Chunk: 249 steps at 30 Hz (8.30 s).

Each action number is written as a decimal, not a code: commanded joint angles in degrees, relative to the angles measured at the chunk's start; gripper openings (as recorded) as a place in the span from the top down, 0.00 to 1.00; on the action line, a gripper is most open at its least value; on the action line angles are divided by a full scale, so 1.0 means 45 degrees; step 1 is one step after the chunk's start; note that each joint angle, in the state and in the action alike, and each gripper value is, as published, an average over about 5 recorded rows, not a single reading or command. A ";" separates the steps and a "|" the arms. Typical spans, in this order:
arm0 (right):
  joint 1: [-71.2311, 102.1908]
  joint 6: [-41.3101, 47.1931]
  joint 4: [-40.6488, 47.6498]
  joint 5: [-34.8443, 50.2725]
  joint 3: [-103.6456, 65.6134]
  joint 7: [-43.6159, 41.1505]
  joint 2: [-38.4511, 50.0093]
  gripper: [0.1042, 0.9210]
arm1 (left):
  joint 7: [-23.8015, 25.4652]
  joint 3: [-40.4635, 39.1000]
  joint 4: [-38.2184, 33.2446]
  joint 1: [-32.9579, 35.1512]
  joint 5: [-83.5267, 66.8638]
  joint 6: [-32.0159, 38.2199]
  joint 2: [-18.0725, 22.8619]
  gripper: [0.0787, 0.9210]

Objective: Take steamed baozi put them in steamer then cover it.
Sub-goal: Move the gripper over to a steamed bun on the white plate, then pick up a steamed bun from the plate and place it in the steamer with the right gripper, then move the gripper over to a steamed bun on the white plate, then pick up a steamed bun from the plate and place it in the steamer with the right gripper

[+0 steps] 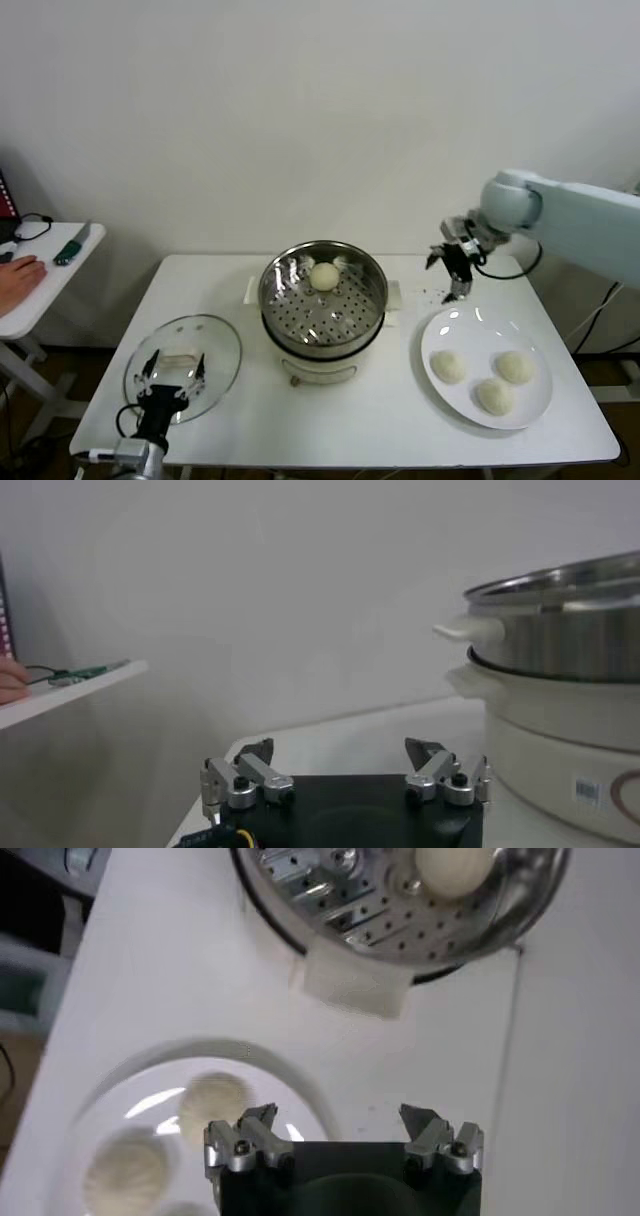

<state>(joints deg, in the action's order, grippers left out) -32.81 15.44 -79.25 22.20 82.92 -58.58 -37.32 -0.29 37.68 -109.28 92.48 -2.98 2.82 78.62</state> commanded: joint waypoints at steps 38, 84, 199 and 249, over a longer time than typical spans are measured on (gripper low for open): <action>0.5780 0.0151 0.1646 -0.1949 -0.3378 0.0438 -0.0313 0.17 | -0.0050 0.0079 -0.0036 0.0301 -0.0271 -0.0229 0.0017 0.12; -0.3297 0.0974 0.2878 0.7008 0.2289 0.1095 -0.8768 0.28 | 0.0341 -0.0384 -0.1646 0.0914 -0.0231 -0.0142 0.0163 0.12; 0.5078 -0.0382 -0.0386 -0.3792 -0.2010 -0.0527 0.1987 0.21 | -0.0138 -0.0314 -0.1397 0.0985 0.0718 -0.0838 0.0682 0.12; -0.2111 -1.0136 0.0775 -0.6423 -0.0556 -0.2144 -0.7706 0.29 | -0.0148 -0.0453 -0.1662 0.1090 0.0981 -0.0882 0.0399 0.12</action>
<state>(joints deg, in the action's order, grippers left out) -45.89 -24.01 -76.30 -1.60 83.53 -67.80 -62.25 -1.01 35.60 -116.53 97.28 1.26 -1.04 80.59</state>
